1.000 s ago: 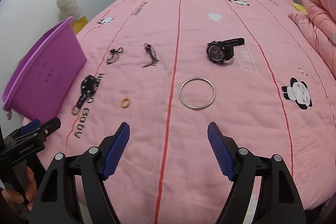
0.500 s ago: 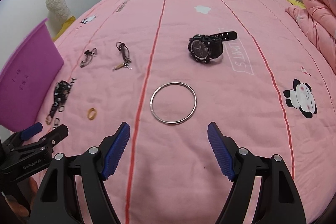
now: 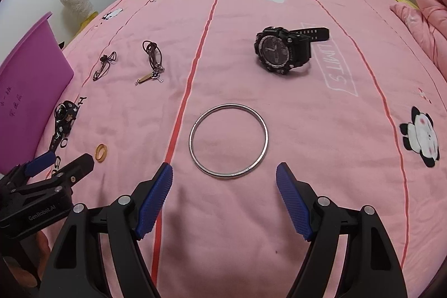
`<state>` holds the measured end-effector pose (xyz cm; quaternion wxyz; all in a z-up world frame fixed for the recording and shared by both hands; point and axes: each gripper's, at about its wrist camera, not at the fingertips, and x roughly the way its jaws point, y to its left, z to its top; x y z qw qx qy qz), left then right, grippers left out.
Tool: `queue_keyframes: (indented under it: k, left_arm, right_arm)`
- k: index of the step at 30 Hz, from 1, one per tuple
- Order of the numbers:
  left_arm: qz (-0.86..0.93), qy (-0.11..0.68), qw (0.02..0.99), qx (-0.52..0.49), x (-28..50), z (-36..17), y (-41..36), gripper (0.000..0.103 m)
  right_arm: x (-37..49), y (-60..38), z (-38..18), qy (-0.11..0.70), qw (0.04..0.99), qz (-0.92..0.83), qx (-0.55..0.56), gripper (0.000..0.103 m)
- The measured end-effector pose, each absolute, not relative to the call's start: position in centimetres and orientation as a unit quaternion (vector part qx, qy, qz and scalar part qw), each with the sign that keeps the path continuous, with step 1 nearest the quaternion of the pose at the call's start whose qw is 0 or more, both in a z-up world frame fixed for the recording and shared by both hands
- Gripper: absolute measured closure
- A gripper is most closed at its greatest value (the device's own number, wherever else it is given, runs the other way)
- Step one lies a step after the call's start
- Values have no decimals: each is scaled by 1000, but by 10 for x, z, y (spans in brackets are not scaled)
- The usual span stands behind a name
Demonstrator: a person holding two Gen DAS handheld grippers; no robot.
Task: Organize jewelry
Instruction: 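Move the left tool to the gold ring while the right tool approaches the silver bangle, then grasp the gold ring with the left tool while the right tool grasps the silver bangle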
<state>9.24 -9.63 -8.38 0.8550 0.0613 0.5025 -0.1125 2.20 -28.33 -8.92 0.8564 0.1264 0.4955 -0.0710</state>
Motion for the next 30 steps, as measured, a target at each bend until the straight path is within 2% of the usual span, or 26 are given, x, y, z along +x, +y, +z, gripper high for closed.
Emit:
queue_keyframes:
  k: [17,30]
  left_arm:
    - [-106,525,843,55,106,-111,-110,7]
    - [-86,520,847,72,113,-120,-121,6]
  right_arm:
    - [50,-280,-111,514,852,-74,66,30]
    - [61,-279,-120,511,856,-73,40,24]
